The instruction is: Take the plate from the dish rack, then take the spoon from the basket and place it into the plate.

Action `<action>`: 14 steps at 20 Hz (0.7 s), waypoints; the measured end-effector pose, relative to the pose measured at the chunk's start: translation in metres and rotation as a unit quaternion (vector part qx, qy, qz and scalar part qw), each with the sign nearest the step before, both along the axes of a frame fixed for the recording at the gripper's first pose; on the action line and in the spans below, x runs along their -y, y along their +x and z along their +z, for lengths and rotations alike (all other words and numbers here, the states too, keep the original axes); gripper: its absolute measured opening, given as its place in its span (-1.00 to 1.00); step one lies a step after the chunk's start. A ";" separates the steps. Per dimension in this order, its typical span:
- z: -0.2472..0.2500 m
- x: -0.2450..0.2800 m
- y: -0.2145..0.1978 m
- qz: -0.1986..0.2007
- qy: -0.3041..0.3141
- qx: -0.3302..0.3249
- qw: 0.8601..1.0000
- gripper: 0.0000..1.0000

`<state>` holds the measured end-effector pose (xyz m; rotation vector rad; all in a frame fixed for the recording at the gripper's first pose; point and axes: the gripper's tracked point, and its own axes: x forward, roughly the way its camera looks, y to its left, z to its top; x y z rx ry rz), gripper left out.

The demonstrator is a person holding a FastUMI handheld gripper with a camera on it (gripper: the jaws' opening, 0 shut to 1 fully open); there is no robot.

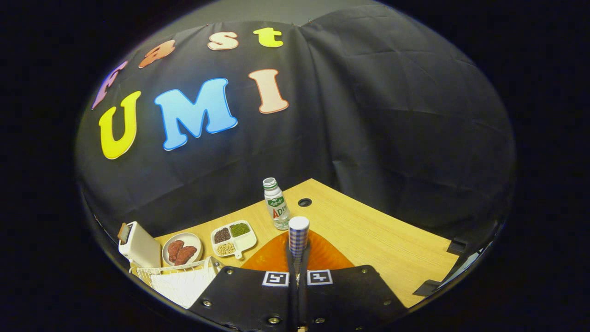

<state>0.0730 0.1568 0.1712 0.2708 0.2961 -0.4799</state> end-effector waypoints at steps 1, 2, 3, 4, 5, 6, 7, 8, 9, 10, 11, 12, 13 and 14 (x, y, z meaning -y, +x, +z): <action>0.005 -0.010 -0.005 0.010 -0.008 0.001 1.000 -1.00; 0.011 -0.020 -0.011 0.023 -0.017 0.002 1.000 -1.00; 0.015 -0.032 -0.019 0.037 -0.026 0.002 0.999 -1.00; 0.020 -0.044 -0.024 0.051 -0.036 0.001 0.998 -1.00; 0.022 -0.059 -0.029 0.067 -0.047 -0.001 0.997 -1.00; 0.025 -0.074 -0.035 0.084 -0.058 -0.003 0.995 -1.00; 0.026 -0.091 -0.040 0.103 -0.071 -0.006 0.992 -1.00; 0.028 -0.107 -0.046 0.122 -0.085 -0.009 0.989 -1.00; 0.027 -0.124 -0.052 0.140 -0.098 -0.011 0.985 -1.00; 0.026 -0.145 -0.058 0.163 -0.108 -0.012 0.981 -1.00; 0.023 -0.168 -0.067 0.184 -0.109 -0.012 0.977 -1.00; 0.019 -0.188 -0.073 0.203 -0.107 -0.011 0.973 -1.00; 0.014 -0.208 -0.081 0.224 -0.105 -0.013 0.969 -1.00; 0.009 -0.225 -0.089 0.239 -0.106 -0.015 0.965 -1.00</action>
